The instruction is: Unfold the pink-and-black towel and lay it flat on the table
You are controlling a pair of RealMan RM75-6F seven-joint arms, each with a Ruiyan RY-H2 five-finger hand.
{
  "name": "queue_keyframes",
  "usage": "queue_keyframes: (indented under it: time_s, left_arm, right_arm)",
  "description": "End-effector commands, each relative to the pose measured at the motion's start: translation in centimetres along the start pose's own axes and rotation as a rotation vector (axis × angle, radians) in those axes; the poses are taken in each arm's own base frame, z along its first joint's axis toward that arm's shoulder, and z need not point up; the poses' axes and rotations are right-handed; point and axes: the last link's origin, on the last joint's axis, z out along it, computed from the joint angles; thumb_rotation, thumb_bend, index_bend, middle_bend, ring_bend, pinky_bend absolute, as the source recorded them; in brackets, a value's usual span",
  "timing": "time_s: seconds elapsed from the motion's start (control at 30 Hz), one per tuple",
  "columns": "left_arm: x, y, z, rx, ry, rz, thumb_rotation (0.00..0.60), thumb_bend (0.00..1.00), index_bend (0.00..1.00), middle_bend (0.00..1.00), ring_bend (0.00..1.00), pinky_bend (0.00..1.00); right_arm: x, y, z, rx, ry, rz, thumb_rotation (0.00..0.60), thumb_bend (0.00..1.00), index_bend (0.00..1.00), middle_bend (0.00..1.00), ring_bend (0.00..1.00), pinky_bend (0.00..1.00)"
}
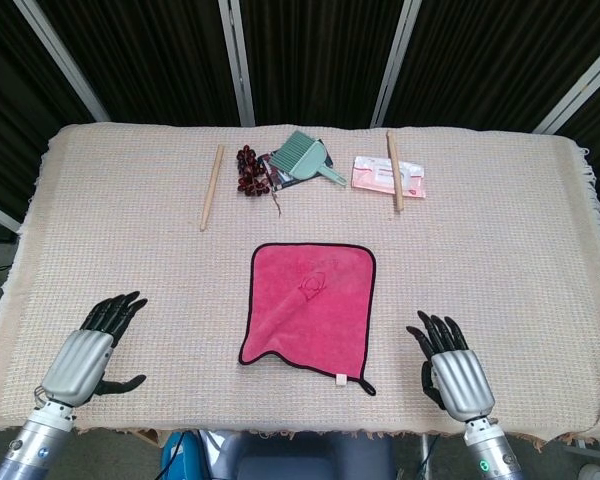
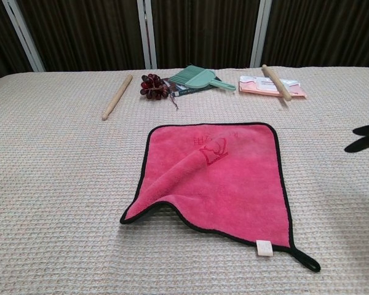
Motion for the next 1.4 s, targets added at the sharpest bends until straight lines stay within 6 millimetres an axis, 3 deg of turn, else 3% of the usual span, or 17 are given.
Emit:
queue_keyframes:
  time_s: [0.03,0.43,1.4]
  left_arm:
    - [0.9,0.0,-0.4,-0.007,0.023,-0.019,0.6,0.09,0.05,0.0,0.0,0.0]
    - [0.8,0.0,-0.4,0.0,0.031,-0.002,0.6,0.09,0.05,0.0,0.0,0.0]
    - [0.4,-0.4,-0.1,0.023,0.024,-0.012,0.6,0.09,0.06,0.0,0.0,0.0]
  right_arm:
    - [-0.6,-0.1,-0.4,0.033,-0.069,-0.011,0.6,1.0,0.2,0.0,0.0,0.0]
    - [-3.5,-1.2,-1.3,0.123,-0.213,-0.109,0.6,1.0,0.2,0.0,0.0,0.0]
    - [-7.0,-5.0,0.9,0.138,-0.269,-0.148,0.6,1.0,0.17,0.0,0.0,0.0]
